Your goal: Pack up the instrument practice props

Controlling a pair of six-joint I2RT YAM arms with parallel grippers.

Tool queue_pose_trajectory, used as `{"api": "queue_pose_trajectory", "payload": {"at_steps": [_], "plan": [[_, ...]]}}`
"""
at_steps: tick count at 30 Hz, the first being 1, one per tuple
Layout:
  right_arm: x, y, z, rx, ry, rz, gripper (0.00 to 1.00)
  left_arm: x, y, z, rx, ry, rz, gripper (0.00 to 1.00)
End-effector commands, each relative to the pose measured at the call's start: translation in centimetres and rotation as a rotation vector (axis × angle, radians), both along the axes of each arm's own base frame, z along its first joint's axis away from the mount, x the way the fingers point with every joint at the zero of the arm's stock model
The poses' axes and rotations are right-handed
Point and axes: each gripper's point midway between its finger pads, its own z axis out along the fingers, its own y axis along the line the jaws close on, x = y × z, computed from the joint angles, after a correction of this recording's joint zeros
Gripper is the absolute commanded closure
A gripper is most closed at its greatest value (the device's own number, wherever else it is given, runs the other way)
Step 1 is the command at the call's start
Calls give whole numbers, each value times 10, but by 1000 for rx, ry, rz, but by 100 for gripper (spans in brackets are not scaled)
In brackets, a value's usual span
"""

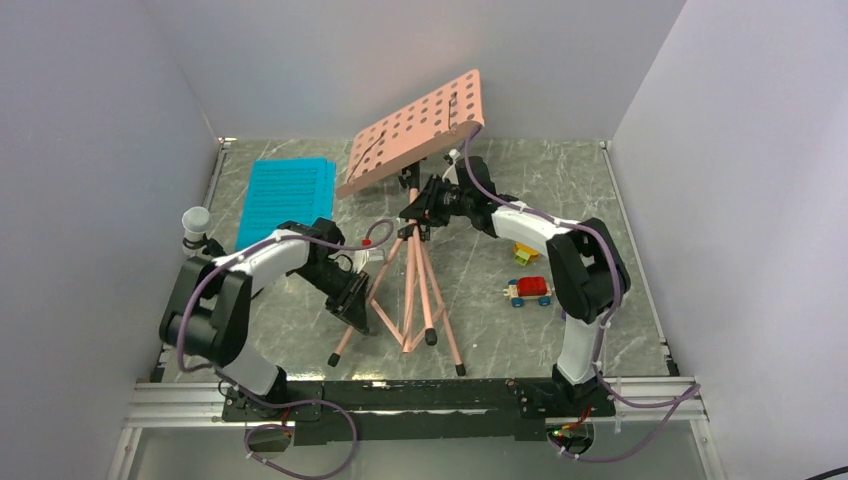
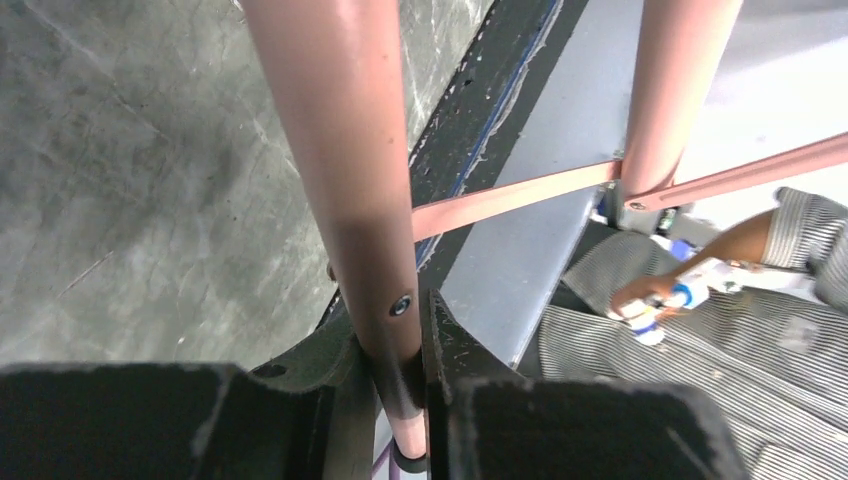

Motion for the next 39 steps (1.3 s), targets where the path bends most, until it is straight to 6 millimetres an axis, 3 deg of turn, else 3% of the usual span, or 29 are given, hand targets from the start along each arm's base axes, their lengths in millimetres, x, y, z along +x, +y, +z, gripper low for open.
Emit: {"api": "queue_pose_trajectory", "payload": {"at_steps": [1,8,11,15,17,19,20,23,26,30,35,39], "plan": [[8,11,18,13,-183,87,100,52,-33,24,-294,-177,-36,99],[1,-4,-30,-73,-132,37,100,57,-32,9,-278,-103,36,99],[-2,-7,-37,-86,-146,57,96,65,-31,-2,-224,-99,84,99],[-9,-17,-29,-115,-203,115,43,70,-31,-9,-192,-94,120,99],[-13,-31,-27,-149,-207,111,25,70,-31,-10,-190,-86,124,99],[-18,-45,-23,-184,-224,116,14,71,-32,-12,-190,-79,129,99],[-20,-52,-19,-193,-228,113,2,72,-32,-13,-193,-78,131,99],[-34,-66,-14,-233,-219,109,0,74,-34,-15,-196,-79,144,99],[-48,-69,-24,-280,-179,96,0,72,-39,-16,-194,-86,127,99],[-54,-59,-40,-310,-128,70,0,66,-52,-13,-194,-78,72,96],[-47,-37,-66,-376,-38,5,0,63,-64,-14,-188,-93,42,92],[-50,-36,-89,-508,36,-62,0,69,-68,-11,-181,-128,65,88]]}}
